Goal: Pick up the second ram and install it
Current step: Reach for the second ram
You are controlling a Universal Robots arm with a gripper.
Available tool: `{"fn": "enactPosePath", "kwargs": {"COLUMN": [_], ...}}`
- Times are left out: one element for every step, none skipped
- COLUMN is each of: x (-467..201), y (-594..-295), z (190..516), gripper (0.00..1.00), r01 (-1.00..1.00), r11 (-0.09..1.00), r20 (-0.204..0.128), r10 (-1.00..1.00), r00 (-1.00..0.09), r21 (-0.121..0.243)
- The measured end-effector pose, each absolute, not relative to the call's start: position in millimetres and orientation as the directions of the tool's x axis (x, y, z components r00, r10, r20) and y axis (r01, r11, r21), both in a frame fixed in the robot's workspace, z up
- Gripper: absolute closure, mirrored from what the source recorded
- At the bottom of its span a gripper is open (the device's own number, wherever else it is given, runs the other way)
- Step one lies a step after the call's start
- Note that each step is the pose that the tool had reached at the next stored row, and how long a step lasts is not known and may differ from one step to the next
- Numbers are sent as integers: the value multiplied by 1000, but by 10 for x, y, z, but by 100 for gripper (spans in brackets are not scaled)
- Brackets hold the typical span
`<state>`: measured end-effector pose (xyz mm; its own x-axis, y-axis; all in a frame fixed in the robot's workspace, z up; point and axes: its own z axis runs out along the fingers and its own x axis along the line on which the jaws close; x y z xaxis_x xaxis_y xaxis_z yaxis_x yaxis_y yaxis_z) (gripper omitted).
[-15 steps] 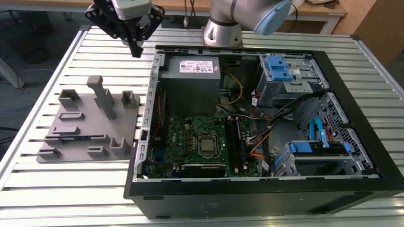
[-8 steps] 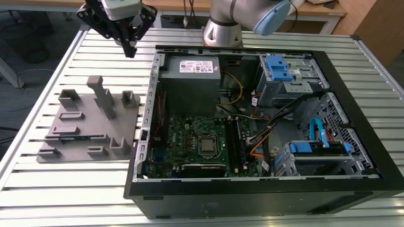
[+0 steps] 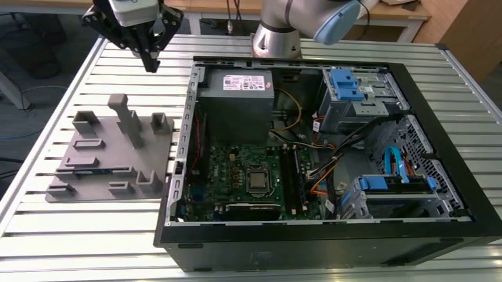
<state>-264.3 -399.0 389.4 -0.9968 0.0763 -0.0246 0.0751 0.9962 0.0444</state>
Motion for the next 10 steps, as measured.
{"fn": "enactPosePath", "kwargs": {"x": [-2660, -2675, -2690, -2705, -2719, -2734, -2747, -2760, -2774, -2788], "y": [-3990, -3990, -3990, -3990, -3990, -3990, -3990, -3990, -3990, -3990], "z": [3892, 3890, 3887, 3885, 3883, 3881, 3879, 3876, 3874, 3870], "gripper": [89, 89, 89, 89, 89, 89, 89, 89, 89, 89], "r01": [75, 75, 75, 75, 75, 75, 75, 75, 75, 75], "r11": [996, 996, 996, 996, 996, 996, 996, 996, 996, 996], "r20": [-25, -25, -24, -25, -25, -25, -24, -24, -25, -24], "r10": [76, 76, 76, 76, 76, 76, 76, 76, 76, 76], "r00": [-997, -997, -997, -997, -997, -997, -997, -997, -997, -997], "r21": [44, 44, 44, 44, 44, 44, 44, 44, 44, 44]}}
